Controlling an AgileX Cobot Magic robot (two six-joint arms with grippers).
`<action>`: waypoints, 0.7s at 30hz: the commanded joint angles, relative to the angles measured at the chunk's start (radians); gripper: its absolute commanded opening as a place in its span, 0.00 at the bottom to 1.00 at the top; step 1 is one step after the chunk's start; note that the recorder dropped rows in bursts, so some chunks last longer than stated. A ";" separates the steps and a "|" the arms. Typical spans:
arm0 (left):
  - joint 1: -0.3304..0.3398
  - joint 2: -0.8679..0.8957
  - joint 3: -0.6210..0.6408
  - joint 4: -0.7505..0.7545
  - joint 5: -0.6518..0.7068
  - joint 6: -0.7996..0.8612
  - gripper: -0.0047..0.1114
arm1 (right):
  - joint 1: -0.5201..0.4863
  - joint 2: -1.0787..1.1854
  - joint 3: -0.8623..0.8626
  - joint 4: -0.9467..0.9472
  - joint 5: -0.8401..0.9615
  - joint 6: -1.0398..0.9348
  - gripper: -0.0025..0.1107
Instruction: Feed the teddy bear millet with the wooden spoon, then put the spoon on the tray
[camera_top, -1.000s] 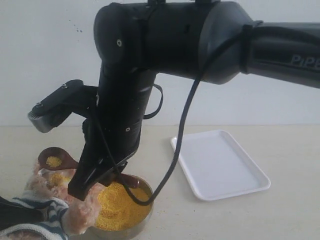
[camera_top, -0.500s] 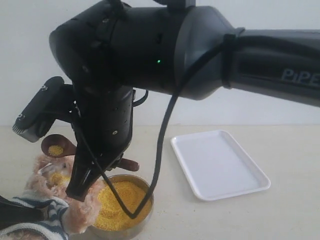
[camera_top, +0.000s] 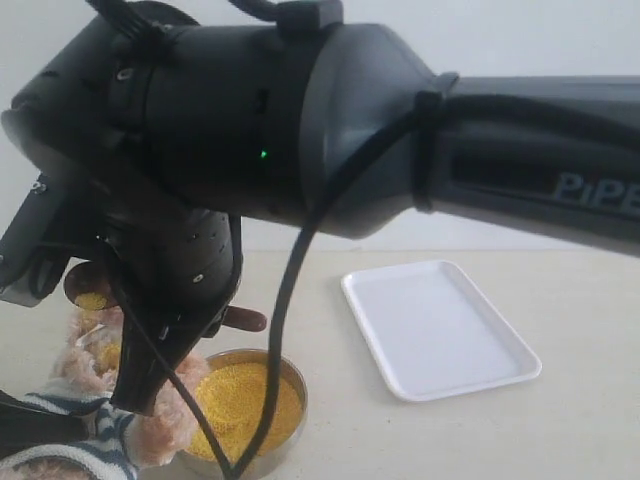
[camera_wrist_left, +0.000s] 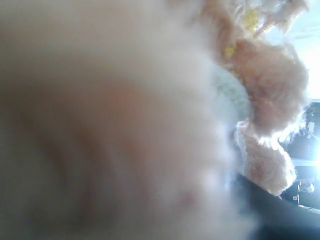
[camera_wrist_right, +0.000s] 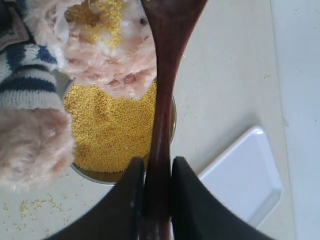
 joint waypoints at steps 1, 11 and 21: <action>0.003 -0.006 0.001 -0.017 0.033 0.008 0.07 | 0.004 -0.005 -0.003 -0.019 0.012 0.010 0.02; 0.003 -0.006 0.001 -0.017 0.033 0.008 0.07 | 0.032 -0.005 0.039 -0.138 0.026 0.044 0.02; 0.003 -0.006 0.001 -0.017 0.033 0.008 0.07 | 0.095 -0.005 0.184 -0.344 -0.102 0.259 0.02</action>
